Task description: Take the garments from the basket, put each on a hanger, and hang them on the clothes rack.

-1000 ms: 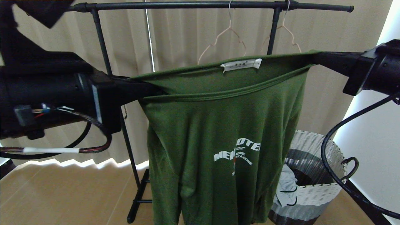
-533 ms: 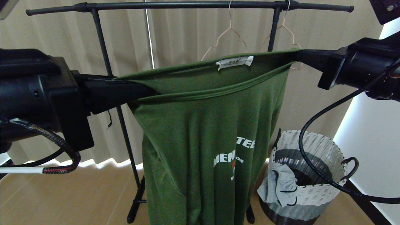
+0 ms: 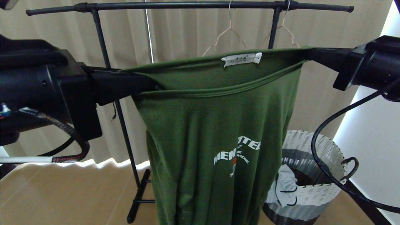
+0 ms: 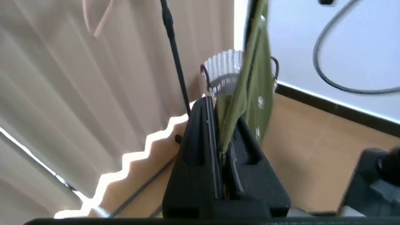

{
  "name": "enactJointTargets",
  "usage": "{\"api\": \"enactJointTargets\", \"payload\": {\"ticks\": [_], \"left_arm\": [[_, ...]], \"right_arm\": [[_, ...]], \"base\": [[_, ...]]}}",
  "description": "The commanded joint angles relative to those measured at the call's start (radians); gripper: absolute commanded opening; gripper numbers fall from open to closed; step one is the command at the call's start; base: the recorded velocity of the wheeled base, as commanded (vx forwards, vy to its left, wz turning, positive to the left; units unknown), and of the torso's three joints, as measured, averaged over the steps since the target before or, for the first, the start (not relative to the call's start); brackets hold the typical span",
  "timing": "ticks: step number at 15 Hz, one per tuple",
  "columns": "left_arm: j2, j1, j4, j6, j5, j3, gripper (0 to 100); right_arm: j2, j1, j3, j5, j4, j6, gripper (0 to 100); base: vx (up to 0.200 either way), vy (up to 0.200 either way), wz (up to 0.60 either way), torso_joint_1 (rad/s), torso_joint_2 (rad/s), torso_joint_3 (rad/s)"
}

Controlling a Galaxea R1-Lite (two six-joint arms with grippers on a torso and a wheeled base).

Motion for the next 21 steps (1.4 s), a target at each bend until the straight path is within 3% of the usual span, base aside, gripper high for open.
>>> {"api": "enactJointTargets", "payload": {"ticks": [1,2,7,21], "left_arm": [[0.075,0.038,-0.024,0.004,0.001,-0.039,0],[0.089,0.055,-0.034,0.005,0.004,-0.043,0],[0.217,0.08,-0.151,0.013,0.19,-0.077,0],[0.181,0.075,-0.154,0.028,0.188,-0.07,0]], "right_arm": [[-0.079,0.0,0.004,0.003,0.05,-0.001,0],[-0.095,0.0,0.008,0.003,0.068,-0.001,0],[-0.205,0.003,0.139,0.003,0.124,-0.002,0],[-0.142,0.03,0.123,0.001,0.11,-0.004,0]], "base": [[0.0,0.0,0.0,0.0,0.0,0.0],[0.0,0.0,0.0,0.0,0.0,0.0],[0.0,0.0,0.0,0.0,0.0,0.0],[0.0,0.0,0.0,0.0,0.0,0.0]]}}
